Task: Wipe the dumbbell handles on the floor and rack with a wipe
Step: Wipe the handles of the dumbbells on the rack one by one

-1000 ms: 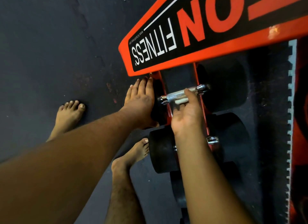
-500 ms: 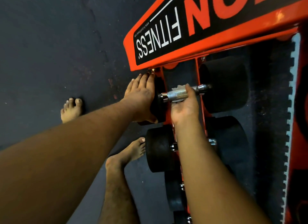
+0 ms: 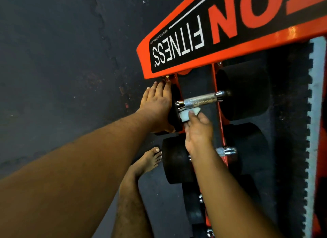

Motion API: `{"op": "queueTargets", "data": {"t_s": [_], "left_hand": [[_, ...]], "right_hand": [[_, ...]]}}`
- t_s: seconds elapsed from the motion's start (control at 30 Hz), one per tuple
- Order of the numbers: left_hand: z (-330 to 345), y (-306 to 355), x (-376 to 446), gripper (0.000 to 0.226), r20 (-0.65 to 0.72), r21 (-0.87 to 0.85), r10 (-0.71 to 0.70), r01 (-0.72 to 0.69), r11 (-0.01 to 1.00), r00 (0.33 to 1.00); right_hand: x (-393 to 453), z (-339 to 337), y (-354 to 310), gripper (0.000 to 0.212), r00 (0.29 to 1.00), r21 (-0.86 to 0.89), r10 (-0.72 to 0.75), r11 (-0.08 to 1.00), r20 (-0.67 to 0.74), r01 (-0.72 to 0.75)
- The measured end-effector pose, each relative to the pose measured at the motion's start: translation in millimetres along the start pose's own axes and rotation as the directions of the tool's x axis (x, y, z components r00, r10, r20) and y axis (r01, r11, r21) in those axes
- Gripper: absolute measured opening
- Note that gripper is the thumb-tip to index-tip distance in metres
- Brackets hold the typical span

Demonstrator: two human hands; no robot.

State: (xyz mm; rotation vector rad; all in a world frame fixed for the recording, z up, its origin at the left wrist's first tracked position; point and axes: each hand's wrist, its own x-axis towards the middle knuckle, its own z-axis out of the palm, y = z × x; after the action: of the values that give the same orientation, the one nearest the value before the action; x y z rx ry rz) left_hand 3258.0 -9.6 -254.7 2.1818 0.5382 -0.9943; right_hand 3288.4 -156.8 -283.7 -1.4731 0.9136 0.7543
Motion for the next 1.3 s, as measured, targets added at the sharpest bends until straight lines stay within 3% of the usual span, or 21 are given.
{"op": "queueTargets", "data": {"t_s": [0.07, 0.1, 0.13, 0.17, 0.2, 0.23, 0.27, 0.3, 0.37, 0.4, 0.43, 0.5, 0.57, 0.63, 0.73, 0.87, 0.93, 1.07, 1.2, 1.3], "left_hand": [[0, 0, 0, 0.154, -0.002, 0.003, 0.006, -0.006, 1.0, 1.0], [0, 0, -1, 0.154, -0.002, 0.007, 0.007, -0.007, 1.0, 1.0], [0, 0, -1, 0.154, -0.003, 0.009, 0.008, -0.008, 1.0, 1.0], [0, 0, -1, 0.154, -0.001, 0.009, 0.009, -0.009, 1.0, 1.0], [0, 1, 0, 0.155, 0.004, 0.009, 0.012, -0.012, 1.0, 1.0], [0, 1, 0, 0.155, 0.002, 0.004, 0.01, -0.01, 1.0, 1.0], [0, 2, 0, 0.156, 0.004, 0.003, 0.009, -0.009, 1.0, 1.0], [0, 1, 0, 0.155, 0.008, -0.002, 0.003, -0.003, 1.0, 1.0], [0, 2, 0, 0.153, 0.02, -0.008, 0.0, 0.0, 1.0, 1.0], [0, 1, 0, 0.153, 0.023, -0.011, 0.0, 0.0, 1.0, 1.0], [1, 2, 0, 0.152, 0.022, -0.012, 0.002, -0.001, 1.0, 1.0], [1, 1, 0, 0.152, 0.006, -0.017, 0.001, -0.001, 1.0, 1.0], [2, -1, 1, 0.152, 0.001, -0.025, 0.003, -0.003, 1.0, 1.0], [2, -1, 2, 0.153, -0.007, -0.024, 0.006, -0.006, 1.0, 1.0], [3, -1, 1, 0.153, -0.01, -0.024, 0.009, -0.01, 1.0, 1.0], [4, -1, 2, 0.154, -0.034, -0.013, 0.009, -0.01, 1.0, 0.999], [4, -1, 1, 0.154, -0.031, -0.011, 0.009, -0.009, 1.0, 0.999], [3, -1, 1, 0.154, -0.016, -0.009, 0.012, -0.012, 1.0, 1.0], [4, -2, 1, 0.155, -0.017, -0.011, 0.011, -0.012, 1.0, 1.0], [2, -1, 1, 0.154, 0.003, -0.01, 0.01, -0.01, 1.0, 1.0]], "right_hand": [[-13, 2, -5, 0.031, 0.997, 0.061, -0.072, 0.995, -0.022, 0.073], [-18, 2, -11, 0.033, 0.979, 0.022, -0.206, 0.978, -0.008, 0.206], [-21, 3, -19, 0.035, 0.917, -0.109, -0.399, 0.91, 0.029, 0.399], [-18, 4, -27, 0.038, 0.799, -0.309, -0.595, 0.746, 0.09, 0.59], [-11, 1, -36, 0.04, 0.657, -0.494, -0.731, 0.509, 0.184, 0.705], [2, -3, -42, 0.042, 0.536, -0.624, -0.79, 0.264, 0.298, 0.736], [12, -5, -46, 0.045, 0.483, -0.692, -0.766, 0.07, 0.425, 0.719], [21, -8, -44, 0.049, 0.484, -0.717, -0.667, -0.109, 0.566, 0.688], [31, -16, -25, 0.064, 0.48, -0.603, -0.365, -0.489, 0.798, 0.63], [34, -24, -18, 0.071, 0.44, -0.495, -0.254, -0.617, 0.861, 0.612], [36, -34, -18, 0.075, 0.411, -0.429, -0.199, -0.674, 0.89, 0.602], [39, -51, -32, 0.073, 0.436, -0.493, -0.276, -0.686, 0.857, 0.535], [37, -58, -40, 0.062, 0.508, -0.653, -0.428, -0.615, 0.747, 0.442], [33, -51, -26, 0.061, 0.511, -0.642, -0.412, -0.627, 0.754, 0.442], [34, -46, -17, 0.07, 0.426, -0.481, -0.267, -0.685, 0.864, 0.547], [37, -53, -40, 0.074, 0.52, -0.703, -0.484, -0.579, 0.704, 0.412], [29, -45, -32, 0.075, 0.507, -0.649, -0.418, -0.597, 0.753, 0.472], [32, -37, -28, 0.072, 0.379, -0.386, -0.165, -0.666, 0.911, 0.638], [45, -37, -40, 0.071, 0.474, -0.566, -0.324, -0.597, 0.819, 0.569], [37, -30, -19, 0.07, 0.438, -0.52, -0.285, -0.56, 0.852, 0.646]]}}
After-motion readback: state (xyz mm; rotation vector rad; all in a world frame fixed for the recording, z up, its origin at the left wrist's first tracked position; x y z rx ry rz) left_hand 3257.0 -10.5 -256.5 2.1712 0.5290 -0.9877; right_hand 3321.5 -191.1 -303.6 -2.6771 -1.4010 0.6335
